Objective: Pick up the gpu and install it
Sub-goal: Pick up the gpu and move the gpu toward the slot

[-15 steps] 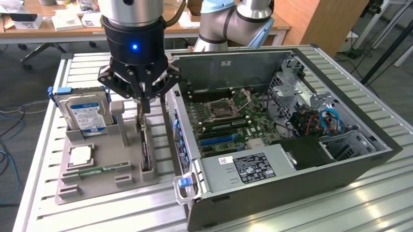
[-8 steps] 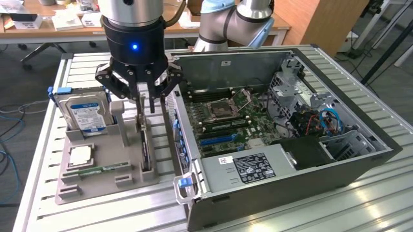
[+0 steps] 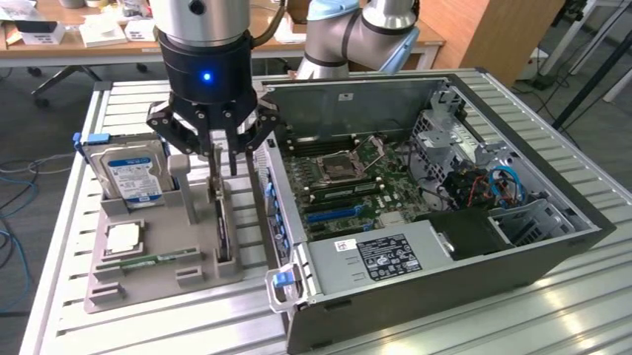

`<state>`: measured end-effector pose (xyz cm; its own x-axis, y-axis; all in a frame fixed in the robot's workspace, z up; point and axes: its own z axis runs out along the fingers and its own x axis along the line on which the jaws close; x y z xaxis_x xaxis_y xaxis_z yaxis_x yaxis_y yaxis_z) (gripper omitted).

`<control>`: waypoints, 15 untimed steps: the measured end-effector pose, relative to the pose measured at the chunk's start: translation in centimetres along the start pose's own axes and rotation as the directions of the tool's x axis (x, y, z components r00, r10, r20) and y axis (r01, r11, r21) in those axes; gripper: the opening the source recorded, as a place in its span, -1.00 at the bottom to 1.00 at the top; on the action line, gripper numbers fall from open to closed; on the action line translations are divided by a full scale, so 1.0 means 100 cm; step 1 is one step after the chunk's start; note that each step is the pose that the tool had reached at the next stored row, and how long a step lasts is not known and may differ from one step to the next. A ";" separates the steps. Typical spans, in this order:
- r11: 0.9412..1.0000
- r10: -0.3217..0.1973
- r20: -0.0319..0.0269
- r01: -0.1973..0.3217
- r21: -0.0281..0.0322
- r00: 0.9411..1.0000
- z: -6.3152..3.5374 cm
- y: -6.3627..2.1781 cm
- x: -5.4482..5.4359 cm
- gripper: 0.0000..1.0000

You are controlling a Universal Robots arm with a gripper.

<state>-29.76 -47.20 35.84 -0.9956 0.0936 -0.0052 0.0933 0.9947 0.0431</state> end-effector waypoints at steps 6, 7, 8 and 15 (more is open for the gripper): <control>1.000 0.000 0.000 0.000 -0.001 1.000 0.0077 -0.0003 0.000 -0.40; 1.000 0.000 0.000 0.000 -0.001 1.000 0.0077 -0.0003 0.000 -0.40; 1.000 0.000 0.000 0.000 -0.001 1.000 0.0077 -0.0003 0.000 -0.40; 1.000 0.000 0.000 0.000 -0.001 1.000 0.0077 -0.0003 0.000 -0.27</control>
<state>-29.77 -47.20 35.07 -0.9956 0.0937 -0.0052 0.0933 0.9947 0.0439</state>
